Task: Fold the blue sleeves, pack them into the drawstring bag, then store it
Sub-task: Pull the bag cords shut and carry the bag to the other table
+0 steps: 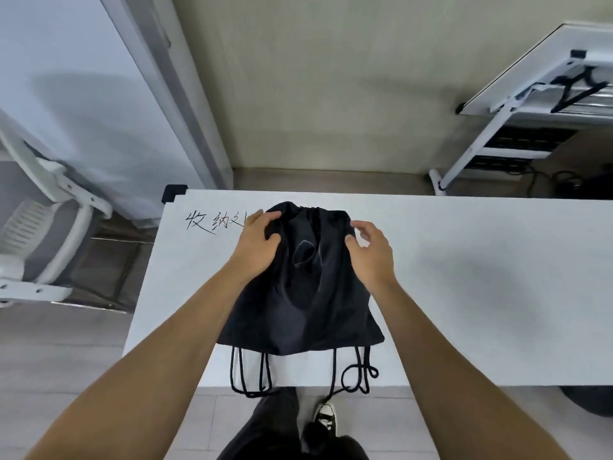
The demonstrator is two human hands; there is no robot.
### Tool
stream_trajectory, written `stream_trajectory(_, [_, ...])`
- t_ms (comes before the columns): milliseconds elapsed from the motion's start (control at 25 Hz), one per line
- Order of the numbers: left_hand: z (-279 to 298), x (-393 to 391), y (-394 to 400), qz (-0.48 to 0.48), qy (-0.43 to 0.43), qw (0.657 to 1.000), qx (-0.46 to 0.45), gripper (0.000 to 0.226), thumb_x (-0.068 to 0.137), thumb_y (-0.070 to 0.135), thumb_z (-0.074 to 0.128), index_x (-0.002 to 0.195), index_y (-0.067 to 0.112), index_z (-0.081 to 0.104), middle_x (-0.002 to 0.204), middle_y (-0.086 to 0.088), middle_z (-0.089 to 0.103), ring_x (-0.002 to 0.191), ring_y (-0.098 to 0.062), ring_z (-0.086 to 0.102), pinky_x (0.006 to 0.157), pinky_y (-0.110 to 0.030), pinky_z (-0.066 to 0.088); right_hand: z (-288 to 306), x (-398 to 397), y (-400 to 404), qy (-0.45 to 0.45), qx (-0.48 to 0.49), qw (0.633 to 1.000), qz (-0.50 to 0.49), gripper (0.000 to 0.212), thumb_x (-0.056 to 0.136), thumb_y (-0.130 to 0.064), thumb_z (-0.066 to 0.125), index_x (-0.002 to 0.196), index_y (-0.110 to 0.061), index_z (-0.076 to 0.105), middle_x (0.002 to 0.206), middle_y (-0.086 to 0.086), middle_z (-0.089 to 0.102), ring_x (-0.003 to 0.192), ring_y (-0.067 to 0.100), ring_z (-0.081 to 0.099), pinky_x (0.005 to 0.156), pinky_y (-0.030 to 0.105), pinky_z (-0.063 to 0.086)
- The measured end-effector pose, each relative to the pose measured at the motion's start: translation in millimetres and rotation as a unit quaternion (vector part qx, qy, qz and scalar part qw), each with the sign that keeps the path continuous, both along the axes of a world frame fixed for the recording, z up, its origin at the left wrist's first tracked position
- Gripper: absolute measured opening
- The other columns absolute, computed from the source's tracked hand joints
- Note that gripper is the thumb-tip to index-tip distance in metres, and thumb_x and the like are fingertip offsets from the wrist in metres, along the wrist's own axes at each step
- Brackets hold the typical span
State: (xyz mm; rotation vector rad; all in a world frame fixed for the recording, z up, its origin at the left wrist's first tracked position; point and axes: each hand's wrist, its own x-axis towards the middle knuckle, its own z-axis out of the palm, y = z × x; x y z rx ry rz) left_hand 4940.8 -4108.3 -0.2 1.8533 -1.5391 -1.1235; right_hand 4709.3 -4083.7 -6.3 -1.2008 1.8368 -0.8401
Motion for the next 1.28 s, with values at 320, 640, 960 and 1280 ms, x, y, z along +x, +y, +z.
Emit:
stream_trajectory(320, [-51, 23, 52, -0.049, -0.088, 0.995, 0.023, 0.06, 0.094, 0.012, 0.051, 0.15, 0.028, 0.039, 0.158, -0.006, 0.03, 0.141, -0.029, 0.037, 0.117, -0.046, 0.033, -51, 9, 45, 0.083, 0.057, 0.992, 0.079, 0.036, 0.096, -0.028, 0.057, 0.133, -0.028, 0.058, 0.129, -0.006, 0.062, 0.12, 0.018, 0.056, 0.105, 0.036, 0.046])
stream_trajectory(640, [-87, 12, 193, 0.178, -0.184, 0.94, 0.225, 0.049, 0.09, 0.037, 0.058, 0.122, 0.003, 0.043, 0.125, -0.018, 0.046, 0.115, -0.044, 0.048, 0.095, -0.051, 0.041, -79, -26, 160, 0.201, 0.193, 0.957, -0.083, 0.037, 0.092, -0.045, 0.053, 0.11, -0.012, 0.051, 0.109, 0.009, 0.06, 0.103, 0.033, 0.057, 0.089, 0.044, 0.044])
stream_trajectory(960, [-119, -32, 237, 0.182, -0.177, 0.938, 0.237, 0.075, 0.072, 0.055, 0.076, 0.121, 0.006, 0.047, 0.125, -0.01, 0.054, 0.121, -0.036, 0.051, 0.095, -0.045, 0.045, -119, 32, 224, 0.287, 0.232, 0.929, 0.029, 0.083, 0.075, -0.074, 0.061, 0.124, -0.009, 0.043, 0.119, 0.008, 0.053, 0.111, 0.032, 0.055, 0.092, 0.044, 0.044])
stream_trajectory(1280, [-120, -37, 231, 0.265, -0.021, 0.932, 0.245, 0.025, 0.086, 0.031, 0.062, 0.081, 0.006, 0.067, 0.082, -0.008, 0.071, 0.082, -0.028, 0.065, 0.076, -0.036, 0.056, -136, 53, 228, 0.266, 0.167, 0.949, 0.025, 0.028, 0.097, -0.029, 0.053, 0.112, -0.005, 0.054, 0.11, 0.012, 0.064, 0.106, 0.034, 0.059, 0.093, 0.043, 0.042])
